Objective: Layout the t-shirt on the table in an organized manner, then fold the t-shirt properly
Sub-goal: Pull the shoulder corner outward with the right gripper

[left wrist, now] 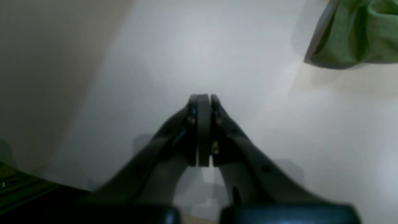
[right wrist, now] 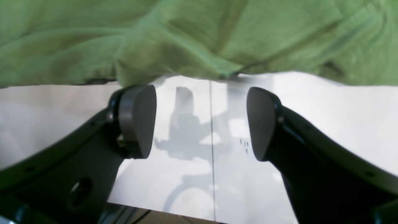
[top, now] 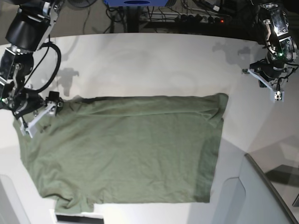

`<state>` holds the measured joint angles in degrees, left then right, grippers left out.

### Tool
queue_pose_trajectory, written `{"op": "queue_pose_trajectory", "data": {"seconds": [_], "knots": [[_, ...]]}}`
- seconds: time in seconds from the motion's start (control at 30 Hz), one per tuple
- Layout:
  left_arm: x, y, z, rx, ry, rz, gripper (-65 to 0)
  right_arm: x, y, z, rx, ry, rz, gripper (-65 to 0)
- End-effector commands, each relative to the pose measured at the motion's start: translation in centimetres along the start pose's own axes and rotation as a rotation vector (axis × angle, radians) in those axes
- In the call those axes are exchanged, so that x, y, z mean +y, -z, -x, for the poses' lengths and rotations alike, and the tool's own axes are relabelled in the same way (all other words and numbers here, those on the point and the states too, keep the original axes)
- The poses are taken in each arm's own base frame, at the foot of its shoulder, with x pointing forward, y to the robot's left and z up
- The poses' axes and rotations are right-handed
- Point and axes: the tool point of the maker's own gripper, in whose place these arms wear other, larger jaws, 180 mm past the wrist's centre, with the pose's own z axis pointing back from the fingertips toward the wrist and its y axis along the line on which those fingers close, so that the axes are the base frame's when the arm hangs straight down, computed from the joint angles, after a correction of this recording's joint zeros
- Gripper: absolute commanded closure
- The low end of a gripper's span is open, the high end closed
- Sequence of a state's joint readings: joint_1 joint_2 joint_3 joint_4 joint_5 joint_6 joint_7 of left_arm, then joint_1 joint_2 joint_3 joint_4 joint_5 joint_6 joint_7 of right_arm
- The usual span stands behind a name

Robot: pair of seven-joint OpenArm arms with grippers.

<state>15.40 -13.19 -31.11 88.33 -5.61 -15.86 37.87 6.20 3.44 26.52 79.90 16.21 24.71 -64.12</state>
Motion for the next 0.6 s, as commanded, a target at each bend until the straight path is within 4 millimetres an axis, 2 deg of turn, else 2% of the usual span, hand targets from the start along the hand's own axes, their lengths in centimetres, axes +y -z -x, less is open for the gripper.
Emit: {"op": "queue_pose_trajectory", "data": {"seconds": [0.0,0.1,0.3,0.5,0.57], "knots": [[0.9,-0.3,-1.4,-0.044,0.006,-0.020,0.0,0.2,-0.8,-2.5,-0.071,-0.011,-0.006,-43.4],[1.5,-0.4,-1.5,-0.044,0.018,-0.029,0.0,-0.8,-1.2,-3.3,-0.105,-0.023,0.017,-43.4],[1.6,-0.4,-1.6,-0.046,0.021,-0.032,0.0,-0.4,1.0,-2.2,-0.028,-0.056,-0.006,-43.1],[1.6,-0.4,-1.6,-0.046,0.021,-0.032,0.0,-0.1,1.5,-2.4,-0.057,-0.051,-0.019,-42.3],[1.7,-0.4,-1.7,-0.046,0.022,-0.033,0.0,-0.2,1.6,-2.2,-0.050,-0.047,-0.020,-37.5]]}}
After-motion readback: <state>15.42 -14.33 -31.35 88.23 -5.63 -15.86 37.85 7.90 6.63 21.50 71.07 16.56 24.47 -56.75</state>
